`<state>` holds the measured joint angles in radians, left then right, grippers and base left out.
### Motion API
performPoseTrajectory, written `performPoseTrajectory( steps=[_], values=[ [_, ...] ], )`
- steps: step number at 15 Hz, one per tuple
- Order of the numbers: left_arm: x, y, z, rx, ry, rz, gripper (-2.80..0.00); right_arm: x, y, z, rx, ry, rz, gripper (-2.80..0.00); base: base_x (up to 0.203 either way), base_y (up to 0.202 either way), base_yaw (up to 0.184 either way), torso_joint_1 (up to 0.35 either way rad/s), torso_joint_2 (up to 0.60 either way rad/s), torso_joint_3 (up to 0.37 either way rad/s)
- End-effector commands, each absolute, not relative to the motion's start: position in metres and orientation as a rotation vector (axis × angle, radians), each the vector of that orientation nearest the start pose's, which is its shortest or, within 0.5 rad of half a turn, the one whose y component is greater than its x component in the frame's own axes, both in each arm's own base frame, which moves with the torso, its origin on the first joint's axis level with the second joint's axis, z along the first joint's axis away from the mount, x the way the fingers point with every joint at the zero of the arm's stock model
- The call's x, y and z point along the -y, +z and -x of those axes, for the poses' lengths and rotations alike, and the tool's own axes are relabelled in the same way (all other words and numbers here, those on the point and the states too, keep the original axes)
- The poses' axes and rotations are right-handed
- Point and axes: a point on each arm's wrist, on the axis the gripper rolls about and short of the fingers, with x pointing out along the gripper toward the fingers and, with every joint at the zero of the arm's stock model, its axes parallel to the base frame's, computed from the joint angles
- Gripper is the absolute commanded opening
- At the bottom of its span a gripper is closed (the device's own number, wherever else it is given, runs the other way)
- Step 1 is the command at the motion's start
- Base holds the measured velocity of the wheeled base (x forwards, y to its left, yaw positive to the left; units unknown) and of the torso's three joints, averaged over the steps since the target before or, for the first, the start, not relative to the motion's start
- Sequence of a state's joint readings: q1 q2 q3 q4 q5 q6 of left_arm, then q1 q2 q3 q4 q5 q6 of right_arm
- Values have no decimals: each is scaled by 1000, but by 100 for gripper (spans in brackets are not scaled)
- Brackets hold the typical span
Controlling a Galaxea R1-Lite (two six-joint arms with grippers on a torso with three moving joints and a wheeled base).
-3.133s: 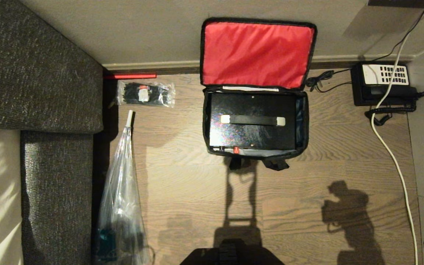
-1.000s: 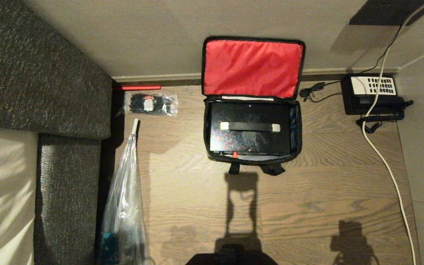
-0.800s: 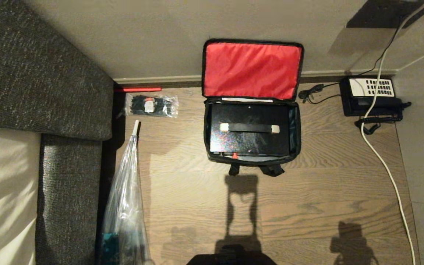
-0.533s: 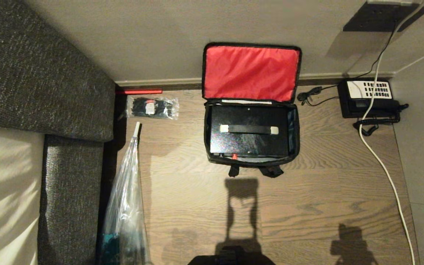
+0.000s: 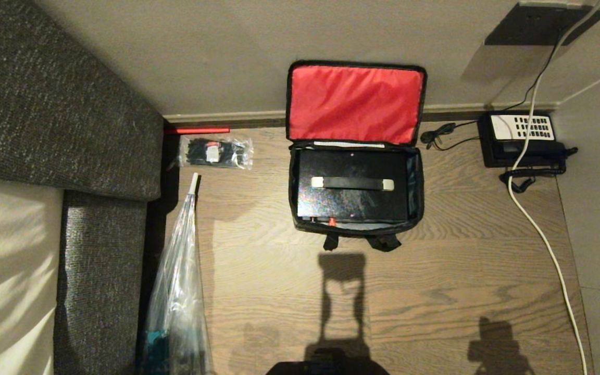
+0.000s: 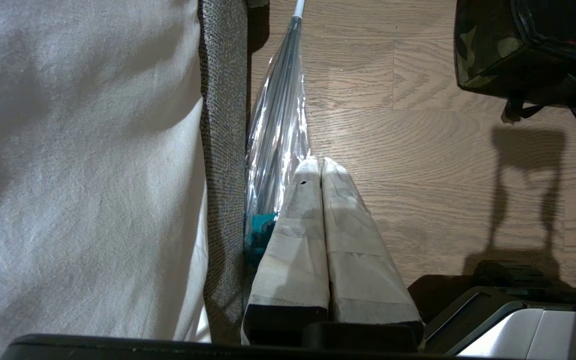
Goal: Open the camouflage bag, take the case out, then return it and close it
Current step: Grip the handle
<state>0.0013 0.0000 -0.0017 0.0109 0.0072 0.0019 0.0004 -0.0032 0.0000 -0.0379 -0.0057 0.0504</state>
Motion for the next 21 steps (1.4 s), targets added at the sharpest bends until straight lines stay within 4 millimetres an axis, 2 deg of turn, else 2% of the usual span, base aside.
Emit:
performPoseTrajectory(
  steps=[1, 3, 4, 5, 7, 8, 10, 11, 12, 14, 16, 17, 19, 21],
  values=[
    [0, 75, 23, -9, 9, -4, -280, 0, 75, 24, 55, -3, -25, -280, 0, 0, 0, 0, 0, 0],
    [0, 75, 23, -8, 9, -2, -280, 0, 75, 24, 58, -4, -37, -280, 0, 0, 0, 0, 0, 0],
    [0, 75, 23, -8, 9, -5, -280, 0, 82, 27, 80, -9, -46, -280, 0, 0, 0, 0, 0, 0],
    [0, 75, 23, -8, 9, -4, -280, 0, 97, 33, 115, -10, -50, -280, 0, 0, 0, 0, 0, 0],
    [0, 75, 23, -8, 9, -5, -280, 0, 135, 62, 112, -14, -73, -280, 0, 0, 0, 0, 0, 0],
    [0, 75, 23, -8, 9, -3, -280, 0, 139, 79, 2, -19, -108, -280, 0, 0, 0, 0, 0, 0],
    [0, 75, 23, -8, 9, -4, -280, 0, 129, 101, -238, -14, -159, -280, 0, 0, 0, 0, 0, 0],
    [0, 75, 23, -9, 9, -3, -280, -2, 121, 105, -336, 48, -163, -280, 0, 0, 0, 0, 0, 0],
    [0, 75, 23, -8, 9, -8, -280, -3, 122, 104, -374, 101, -161, -280, 0, 0, 0, 0, 0, 0],
    [0, 75, 23, -8, 8, -7, -280, -3, 144, 93, -466, 92, -208, -280, 0, 0, 0, 0, 0, 0],
    [0, 75, 23, -8, 8, -3, -280, -2, 184, 56, -624, 89, -256, -280, 0, 0, 0, 0, 0, 0],
    [0, 75, 23, -9, 8, -3, -280, -3, 206, 22, -719, 83, -269, -280, 0, 0, 0, 0, 0, 0],
    [0, 75, 23, -8, 9, 0, -280, -6, 234, -63, -854, 76, -250, -280, 0, 0, 0, 0, 0, 0],
    [0, 75, 23, -8, 9, -2, -280, -17, 236, -157, -907, 89, -157, -280, 0, 0, 0, 0, 0, 0]
  ],
)
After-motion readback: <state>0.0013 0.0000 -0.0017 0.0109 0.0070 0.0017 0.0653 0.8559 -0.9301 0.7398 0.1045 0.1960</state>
